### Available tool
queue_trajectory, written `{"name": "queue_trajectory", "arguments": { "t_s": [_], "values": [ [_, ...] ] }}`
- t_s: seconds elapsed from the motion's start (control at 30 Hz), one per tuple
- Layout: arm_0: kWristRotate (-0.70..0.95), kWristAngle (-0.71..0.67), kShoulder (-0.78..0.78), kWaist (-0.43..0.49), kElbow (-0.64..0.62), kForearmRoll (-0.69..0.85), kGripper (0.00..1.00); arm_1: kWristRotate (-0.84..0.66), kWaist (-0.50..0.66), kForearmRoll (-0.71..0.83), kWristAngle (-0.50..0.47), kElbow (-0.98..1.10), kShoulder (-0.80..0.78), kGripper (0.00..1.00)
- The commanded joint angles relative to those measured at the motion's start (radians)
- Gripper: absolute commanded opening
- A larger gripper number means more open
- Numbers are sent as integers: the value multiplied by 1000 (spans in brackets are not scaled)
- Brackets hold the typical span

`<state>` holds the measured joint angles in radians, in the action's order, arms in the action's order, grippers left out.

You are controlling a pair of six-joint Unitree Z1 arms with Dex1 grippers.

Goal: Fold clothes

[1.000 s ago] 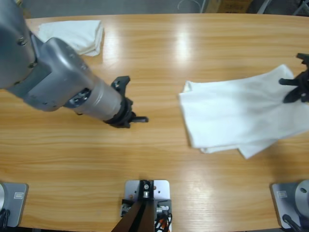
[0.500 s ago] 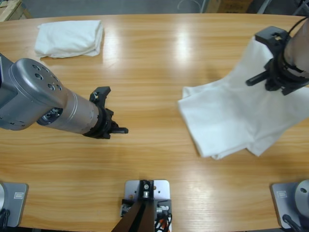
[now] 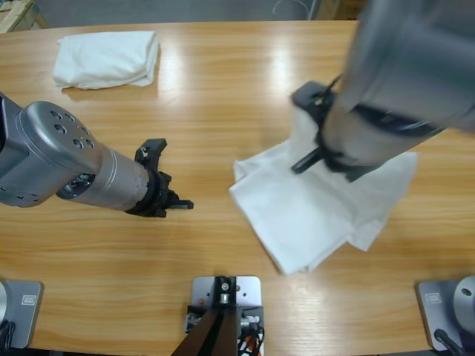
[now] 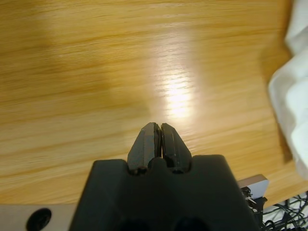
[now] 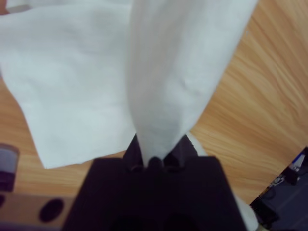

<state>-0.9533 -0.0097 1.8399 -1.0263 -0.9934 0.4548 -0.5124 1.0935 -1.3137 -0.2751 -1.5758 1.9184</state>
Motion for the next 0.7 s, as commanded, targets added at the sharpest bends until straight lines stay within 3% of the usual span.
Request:
{"name": "queue_trajectory", "arguments": {
  "t_s": [0.03,0.4,0.53,0.7],
  "values": [
    [-13,13,-11,6,62,-32,0,-28,87,30,131,-15,124,0],
    [-16,13,1,6,82,-54,0,-20,105,251,329,23,60,0],
    [-16,12,4,6,85,-54,0,-17,106,324,445,71,62,0],
    [-16,13,2,6,100,-54,0,-12,106,355,522,99,38,0]
  ]
}}
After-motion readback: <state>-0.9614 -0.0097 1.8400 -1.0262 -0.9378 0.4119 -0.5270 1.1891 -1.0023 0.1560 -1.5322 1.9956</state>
